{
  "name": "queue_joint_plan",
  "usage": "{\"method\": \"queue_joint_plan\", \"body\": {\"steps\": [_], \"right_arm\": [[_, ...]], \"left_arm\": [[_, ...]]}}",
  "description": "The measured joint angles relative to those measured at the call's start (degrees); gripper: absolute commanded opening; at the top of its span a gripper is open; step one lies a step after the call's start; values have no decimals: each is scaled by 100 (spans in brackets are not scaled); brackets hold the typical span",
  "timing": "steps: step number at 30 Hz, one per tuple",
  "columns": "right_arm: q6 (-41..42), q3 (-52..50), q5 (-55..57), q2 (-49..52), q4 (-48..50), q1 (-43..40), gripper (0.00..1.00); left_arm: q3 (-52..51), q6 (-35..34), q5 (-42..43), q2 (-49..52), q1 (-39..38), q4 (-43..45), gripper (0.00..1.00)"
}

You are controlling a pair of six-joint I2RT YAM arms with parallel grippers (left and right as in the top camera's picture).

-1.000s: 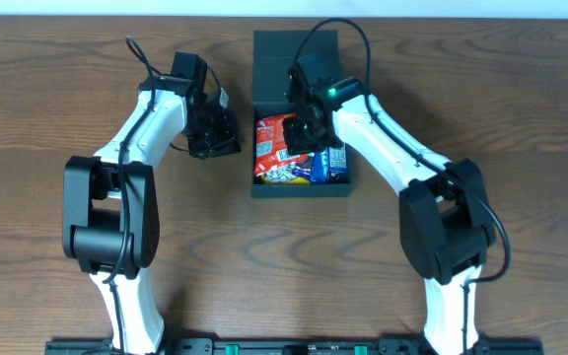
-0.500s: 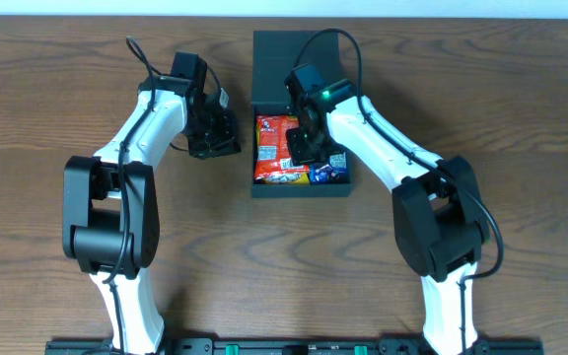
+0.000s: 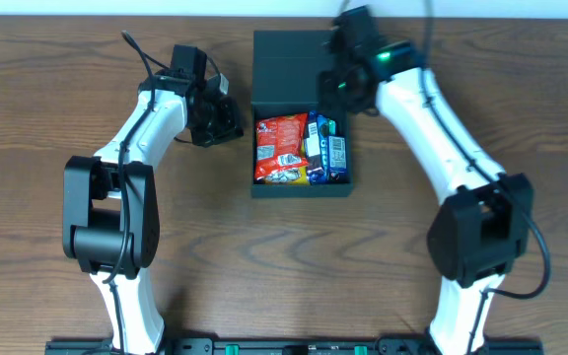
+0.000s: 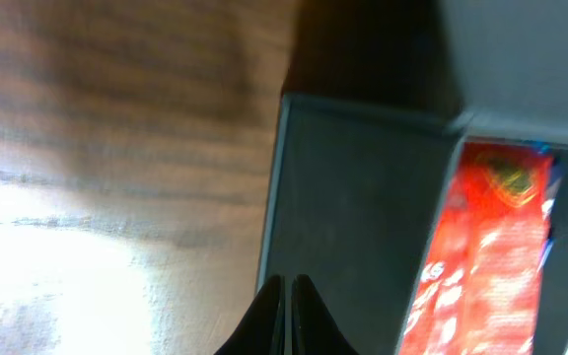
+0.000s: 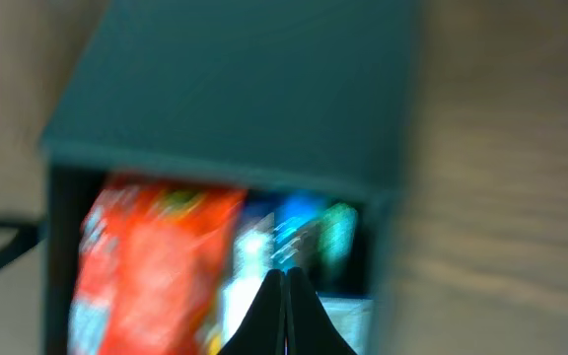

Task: Pack container

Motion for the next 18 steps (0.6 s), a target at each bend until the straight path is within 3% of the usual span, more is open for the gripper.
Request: {"method": "queue_joint_plan", "body": {"steps": [7, 12, 18], "right_arm": [[190, -35, -577, 188, 901, -1067, 1], [369, -39, -1239, 837, 1097, -1300, 1], [610, -92, -1847, 1569, 1357, -1320, 1]], "left_arm": [[-9, -688, -109, 4, 0, 1110, 6], [-9, -1268, -199, 31, 57, 1685, 5], [811, -1812, 140, 922, 422, 1591, 5]]}}
